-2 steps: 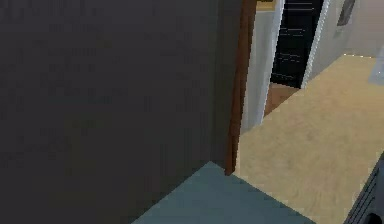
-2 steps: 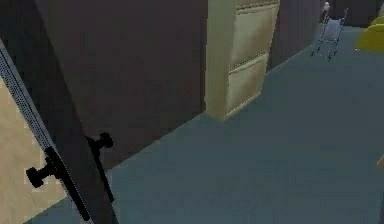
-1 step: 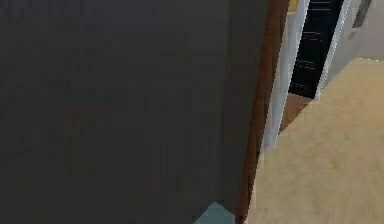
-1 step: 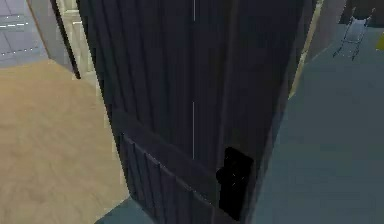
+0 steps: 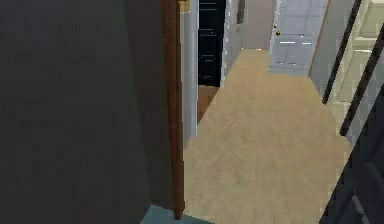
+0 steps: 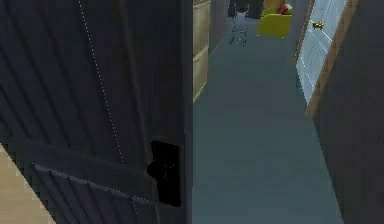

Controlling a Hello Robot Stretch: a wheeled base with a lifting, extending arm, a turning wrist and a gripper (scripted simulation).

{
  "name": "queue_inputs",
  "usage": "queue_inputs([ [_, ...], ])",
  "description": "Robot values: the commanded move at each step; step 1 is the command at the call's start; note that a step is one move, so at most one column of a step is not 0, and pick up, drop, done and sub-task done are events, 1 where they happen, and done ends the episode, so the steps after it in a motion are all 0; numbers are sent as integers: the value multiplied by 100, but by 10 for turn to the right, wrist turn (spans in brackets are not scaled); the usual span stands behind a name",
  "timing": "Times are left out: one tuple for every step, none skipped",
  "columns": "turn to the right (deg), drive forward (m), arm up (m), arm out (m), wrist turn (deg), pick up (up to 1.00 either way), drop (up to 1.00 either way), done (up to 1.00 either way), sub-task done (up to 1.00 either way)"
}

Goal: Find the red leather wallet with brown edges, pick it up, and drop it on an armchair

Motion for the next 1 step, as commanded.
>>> queue_inputs([
  [0,40,0,0,0,0,0,0,0],
])
